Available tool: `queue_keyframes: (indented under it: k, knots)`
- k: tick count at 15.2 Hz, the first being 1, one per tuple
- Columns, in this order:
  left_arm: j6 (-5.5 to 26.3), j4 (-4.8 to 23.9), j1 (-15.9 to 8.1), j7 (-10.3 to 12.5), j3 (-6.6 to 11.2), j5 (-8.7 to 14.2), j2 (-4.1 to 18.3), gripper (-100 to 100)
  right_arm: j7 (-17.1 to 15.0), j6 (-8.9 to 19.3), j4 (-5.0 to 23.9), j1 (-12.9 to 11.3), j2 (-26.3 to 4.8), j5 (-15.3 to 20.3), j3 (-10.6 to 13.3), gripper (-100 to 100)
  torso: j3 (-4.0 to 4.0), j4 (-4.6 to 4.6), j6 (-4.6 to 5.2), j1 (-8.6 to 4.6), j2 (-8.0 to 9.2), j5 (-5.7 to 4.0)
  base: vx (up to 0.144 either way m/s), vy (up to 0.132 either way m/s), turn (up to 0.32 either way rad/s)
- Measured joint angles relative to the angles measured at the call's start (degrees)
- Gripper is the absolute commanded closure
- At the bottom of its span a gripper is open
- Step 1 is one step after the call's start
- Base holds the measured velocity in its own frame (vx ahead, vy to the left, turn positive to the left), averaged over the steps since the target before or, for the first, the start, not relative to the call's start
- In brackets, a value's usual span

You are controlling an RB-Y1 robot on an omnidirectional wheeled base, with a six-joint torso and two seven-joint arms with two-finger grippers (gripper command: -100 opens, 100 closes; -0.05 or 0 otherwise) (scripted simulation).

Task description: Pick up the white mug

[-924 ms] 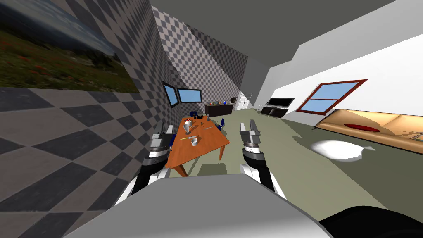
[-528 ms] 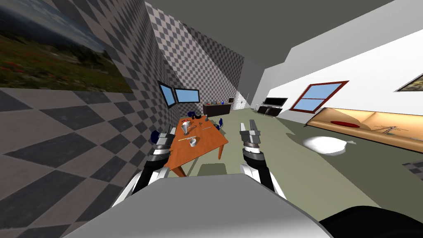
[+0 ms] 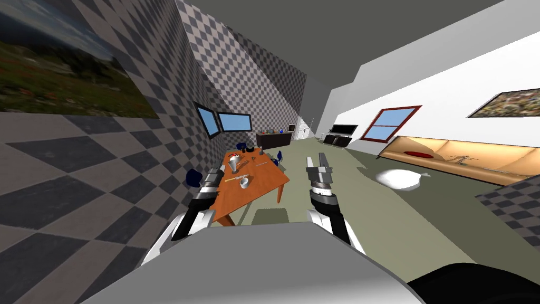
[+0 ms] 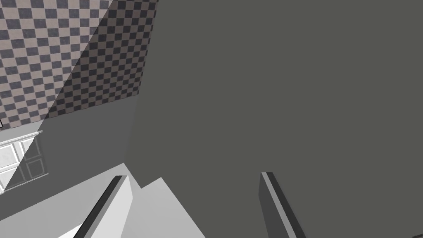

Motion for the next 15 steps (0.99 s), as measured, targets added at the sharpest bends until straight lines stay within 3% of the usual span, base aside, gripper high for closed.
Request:
queue_keyframes:
  k: [11,15]
  knots:
    - [13.12,11.0,-7.15,-2.63,3.41,0.21,3.07,-100,0.0,0.0,0.0,0.0,0.0,0.0,0.0,0,-0.01,0.0,0.0,0.01,-0.01,0.0,-0.003,0.014,-0.114]
    - [17.38,13.6,-8.34,-3.51,4.24,0.18,3.36,-100,0.0,0.0,0.0,0.0,0.0,0.0,0.0,0,0.0,0.0,-0.02,-0.01,0.01,0.0,-0.003,0.011,-0.101]
